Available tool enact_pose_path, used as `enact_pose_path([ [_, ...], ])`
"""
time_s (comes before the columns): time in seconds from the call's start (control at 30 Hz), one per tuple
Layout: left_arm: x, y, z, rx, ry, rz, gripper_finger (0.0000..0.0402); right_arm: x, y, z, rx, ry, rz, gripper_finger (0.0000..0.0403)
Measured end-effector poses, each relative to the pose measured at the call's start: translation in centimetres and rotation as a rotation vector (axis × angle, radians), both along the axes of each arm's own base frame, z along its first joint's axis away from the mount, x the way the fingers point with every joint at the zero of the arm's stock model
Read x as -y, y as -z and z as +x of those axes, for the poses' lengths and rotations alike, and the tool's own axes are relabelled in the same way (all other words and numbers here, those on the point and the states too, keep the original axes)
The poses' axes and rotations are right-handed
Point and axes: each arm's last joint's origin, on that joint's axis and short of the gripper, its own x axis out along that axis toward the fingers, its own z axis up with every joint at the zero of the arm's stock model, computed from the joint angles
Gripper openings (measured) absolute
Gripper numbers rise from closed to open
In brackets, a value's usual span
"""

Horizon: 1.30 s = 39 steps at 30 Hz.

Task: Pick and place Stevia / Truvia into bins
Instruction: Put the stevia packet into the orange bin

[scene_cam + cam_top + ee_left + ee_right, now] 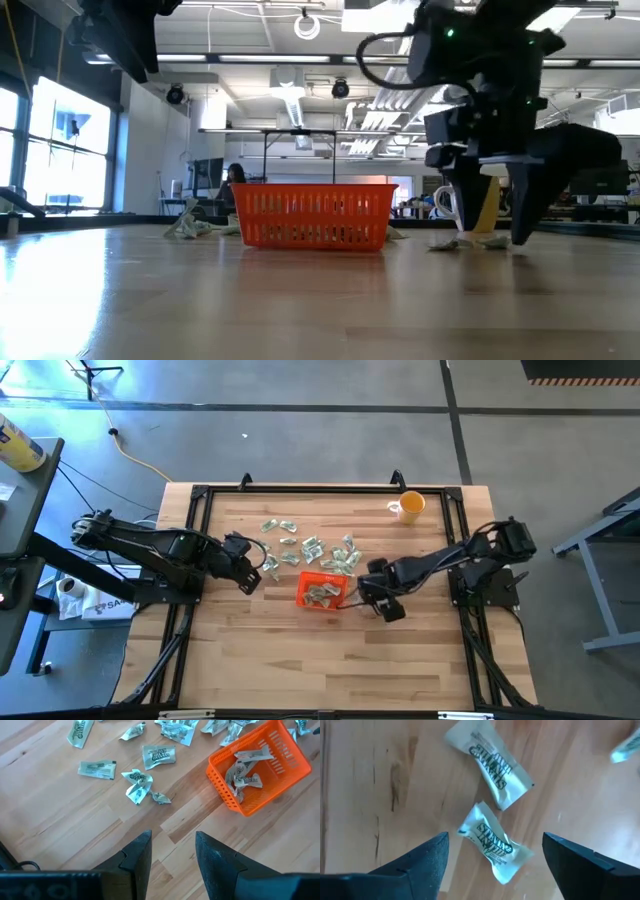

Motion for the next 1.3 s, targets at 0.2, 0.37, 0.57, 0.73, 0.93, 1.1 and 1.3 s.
enact_pose_path([
  [0.2, 0.0, 0.0, 0.0, 0.006, -0.018, -0.009, 0.0184, 2.1, 1.5, 0.1, -0.101, 0.039, 0.077, 0.0254],
  [0.37, 0.0, 0.0, 0.0, 0.005, -0.018, -0.009, 0.0184, 2.8, 2.0, -0.2, -0.166, 0.140, 0.077, 0.0145],
  [0.57, 0.0, 0.0, 0.0, -0.001, 0.002, 0.003, 0.0184, 2.5, 0.4, -1.9, -0.238, 0.280, 0.084, 0.0013],
  [0.73, 0.0, 0.0, 0.0, -0.007, 0.024, 0.016, 0.0184, 2.3, -5.0, -0.7, -0.033, 0.528, 0.158, 0.0017],
  [0.93, 0.0, 0.0, -0.1, -0.032, 0.058, 0.035, 0.0184, 2.9, -10.7, 5.2, 0.396, 0.635, 0.385, 0.0023],
  [1.1, -0.1, 0.2, -0.6, -0.086, 0.061, 0.038, 0.0184, 2.9, -8.7, 9.2, 0.304, 0.643, 0.450, 0.0073],
  [1.3, -0.2, 0.4, -1.0, -0.131, 0.041, 0.010, 0.0184, 2.4, -10.2, 10.9, 0.247, 0.611, 0.357, 0.0170],
])
